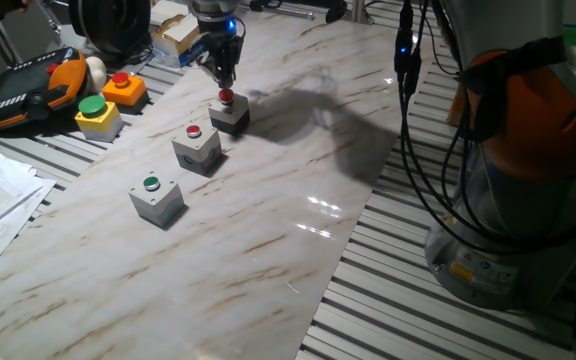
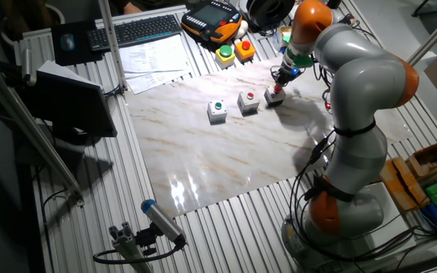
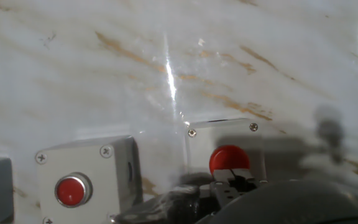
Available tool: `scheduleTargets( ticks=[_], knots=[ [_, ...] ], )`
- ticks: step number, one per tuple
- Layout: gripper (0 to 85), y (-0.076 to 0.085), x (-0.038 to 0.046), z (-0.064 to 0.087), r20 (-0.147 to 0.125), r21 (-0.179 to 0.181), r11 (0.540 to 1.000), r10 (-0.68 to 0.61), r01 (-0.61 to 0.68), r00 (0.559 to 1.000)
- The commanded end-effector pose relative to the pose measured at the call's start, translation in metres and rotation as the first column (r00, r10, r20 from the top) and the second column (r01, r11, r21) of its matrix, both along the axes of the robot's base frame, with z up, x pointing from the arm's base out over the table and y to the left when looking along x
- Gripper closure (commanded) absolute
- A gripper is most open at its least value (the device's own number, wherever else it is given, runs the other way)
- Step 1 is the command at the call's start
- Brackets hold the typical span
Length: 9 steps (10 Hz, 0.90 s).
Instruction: Press three buttons from left to right in sequence
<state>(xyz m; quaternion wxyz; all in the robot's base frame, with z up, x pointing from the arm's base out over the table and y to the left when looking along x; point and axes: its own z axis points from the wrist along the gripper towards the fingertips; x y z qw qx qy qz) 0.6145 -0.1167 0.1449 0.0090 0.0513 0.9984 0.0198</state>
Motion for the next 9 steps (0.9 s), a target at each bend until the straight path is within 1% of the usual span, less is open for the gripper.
scheduleTargets(
  ticks=[1, 3, 4, 7, 9],
  knots=[
    [84.3, 0.003, 0.0007, 0.002, 0.000, 0.003, 1.000, 0.000, 0.000, 1.000],
    [84.3, 0.016, 0.0028, 0.006, 0.000, 0.006, 1.000, 0.002, -0.002, 1.000],
    [84.3, 0.025, 0.0033, 0.008, 0.003, 0.010, 1.000, 0.003, -0.003, 1.000],
    [84.3, 0.049, 0.0007, 0.012, 0.008, 0.017, 1.000, -0.006, 0.006, 1.000],
    [84.3, 0.061, -0.0008, 0.013, 0.003, 0.017, 1.000, -0.011, 0.011, 1.000]
  ],
)
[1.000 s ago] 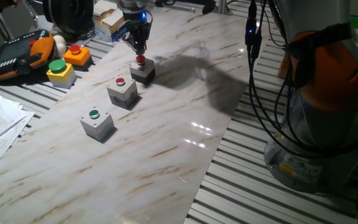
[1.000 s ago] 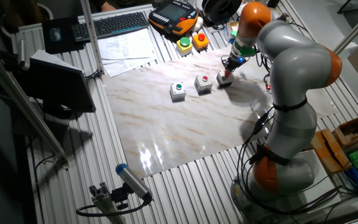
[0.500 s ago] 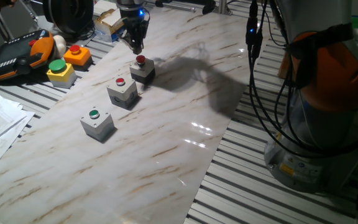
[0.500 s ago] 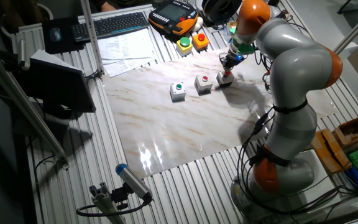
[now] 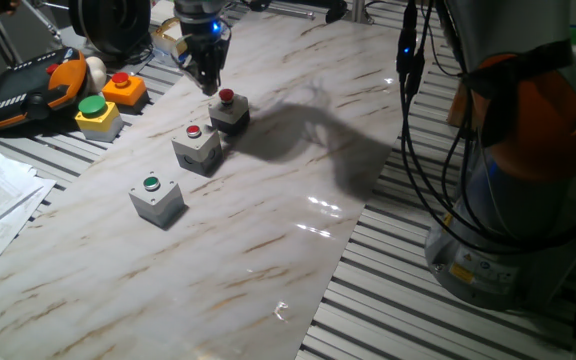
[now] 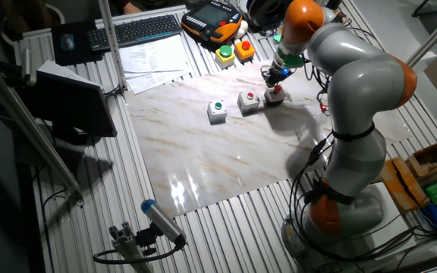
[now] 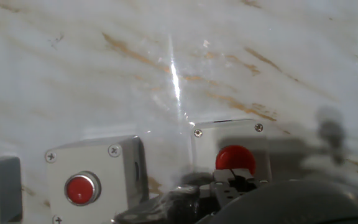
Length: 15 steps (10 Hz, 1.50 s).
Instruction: Press three buttons from left to right in sequence
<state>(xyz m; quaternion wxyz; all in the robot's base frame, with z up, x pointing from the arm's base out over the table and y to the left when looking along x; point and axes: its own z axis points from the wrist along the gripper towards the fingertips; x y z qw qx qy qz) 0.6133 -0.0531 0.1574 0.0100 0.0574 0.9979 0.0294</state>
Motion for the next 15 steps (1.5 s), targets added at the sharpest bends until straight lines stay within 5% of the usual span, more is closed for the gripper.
scheduleTargets(
  ticks=[1, 7, 12, 15],
  knots=[
    [84.3, 0.005, -0.0012, -0.001, 0.001, 0.001, 1.000, -0.006, 0.006, 1.000],
    [84.3, 0.046, -0.0146, -0.003, 0.013, -0.011, 1.000, -0.025, 0.025, 1.000],
    [84.3, 0.052, -0.0172, -0.005, 0.001, 0.001, 1.000, -0.016, 0.016, 1.000],
    [84.3, 0.052, -0.0172, -0.005, -0.003, -0.044, 0.999, 0.018, -0.018, 1.000]
  ],
)
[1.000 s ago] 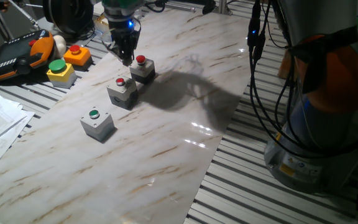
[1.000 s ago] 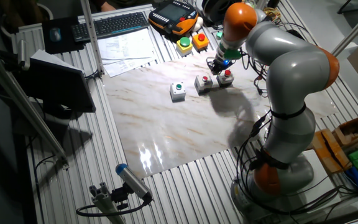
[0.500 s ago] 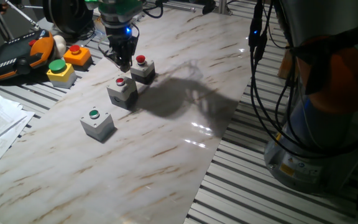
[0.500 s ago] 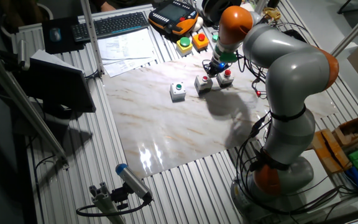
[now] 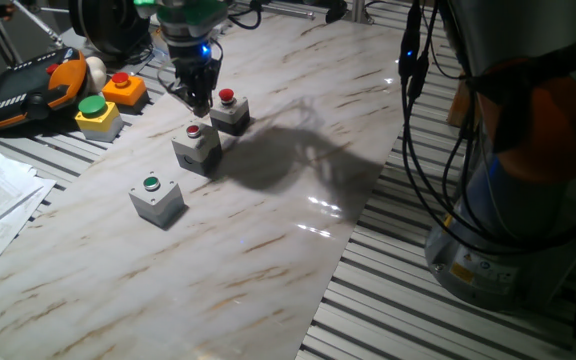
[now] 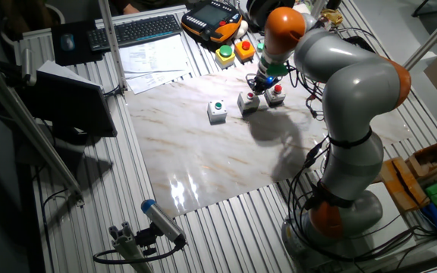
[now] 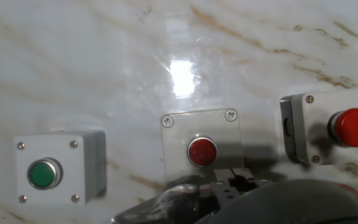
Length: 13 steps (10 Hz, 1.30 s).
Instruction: Press three buttons from left to right in sequence
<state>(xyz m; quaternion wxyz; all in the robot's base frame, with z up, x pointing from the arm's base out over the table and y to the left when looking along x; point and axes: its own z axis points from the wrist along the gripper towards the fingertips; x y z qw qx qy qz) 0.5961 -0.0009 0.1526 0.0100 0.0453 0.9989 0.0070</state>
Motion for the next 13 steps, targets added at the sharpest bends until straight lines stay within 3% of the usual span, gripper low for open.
scheduleTargets(
  ticks=[1, 5, 6, 8, 9, 11, 12, 13],
  knots=[
    [84.3, -0.001, 0.0000, 0.000, -0.003, -0.012, 0.999, 0.031, -0.031, 1.000],
    [84.3, -0.001, 0.0000, 0.000, -0.029, -0.012, 0.995, 0.095, -0.096, 0.995],
    [84.3, 0.000, 0.0001, -0.001, -0.029, -0.012, 0.995, 0.099, -0.099, 0.995],
    [84.3, 0.006, 0.0050, -0.003, -0.004, 0.010, 0.994, 0.105, -0.105, 0.994],
    [84.0, 0.012, 0.0076, -0.002, -0.009, 0.009, 0.994, 0.106, -0.106, 0.994],
    [73.0, 0.021, 0.0090, 0.000, -0.013, 0.014, 0.994, 0.105, -0.105, 0.994],
    [60.3, 0.026, 0.0083, -0.001, 0.001, -0.019, 0.993, 0.114, -0.114, 0.994],
    [51.0, 0.026, 0.0073, -0.004, 0.007, -0.022, 0.993, 0.112, -0.112, 0.994]
  ],
)
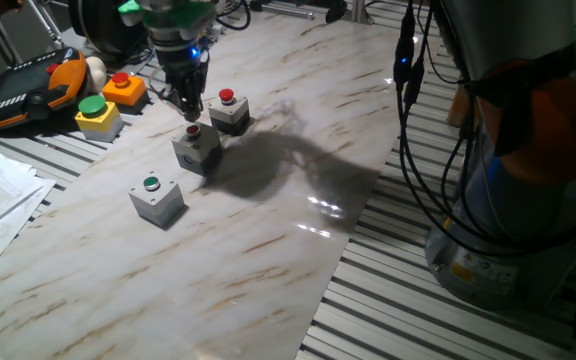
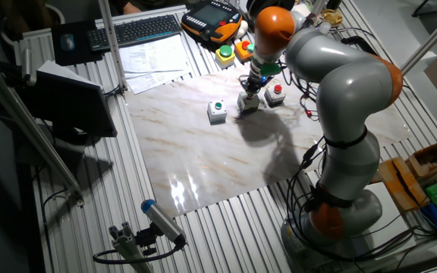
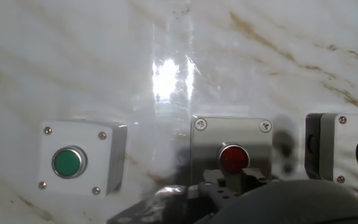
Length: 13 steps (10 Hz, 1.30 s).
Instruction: Press three buttons from left to right in sequence
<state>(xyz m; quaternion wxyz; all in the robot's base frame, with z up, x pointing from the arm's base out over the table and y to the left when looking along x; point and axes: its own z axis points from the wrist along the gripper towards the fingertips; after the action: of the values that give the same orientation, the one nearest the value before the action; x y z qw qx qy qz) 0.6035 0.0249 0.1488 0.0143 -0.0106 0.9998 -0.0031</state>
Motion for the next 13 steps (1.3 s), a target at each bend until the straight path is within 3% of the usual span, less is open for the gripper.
scheduleTargets(
  ticks=[1, 7, 9, 13],
  knots=[
    [46.0, 0.000, 0.0003, -0.002, 0.001, 0.001, 1.000, 0.001, -0.001, 1.000],
    [43.3, 0.017, 0.0064, -0.011, -0.015, 0.001, 1.000, 0.009, -0.009, 1.000],
    [39.0, 0.018, 0.0076, -0.013, -0.011, 0.001, 1.000, 0.010, -0.010, 1.000],
    [39.3, 0.018, 0.0099, -0.020, -0.014, 0.009, 1.000, 0.015, -0.015, 1.000]
  ],
)
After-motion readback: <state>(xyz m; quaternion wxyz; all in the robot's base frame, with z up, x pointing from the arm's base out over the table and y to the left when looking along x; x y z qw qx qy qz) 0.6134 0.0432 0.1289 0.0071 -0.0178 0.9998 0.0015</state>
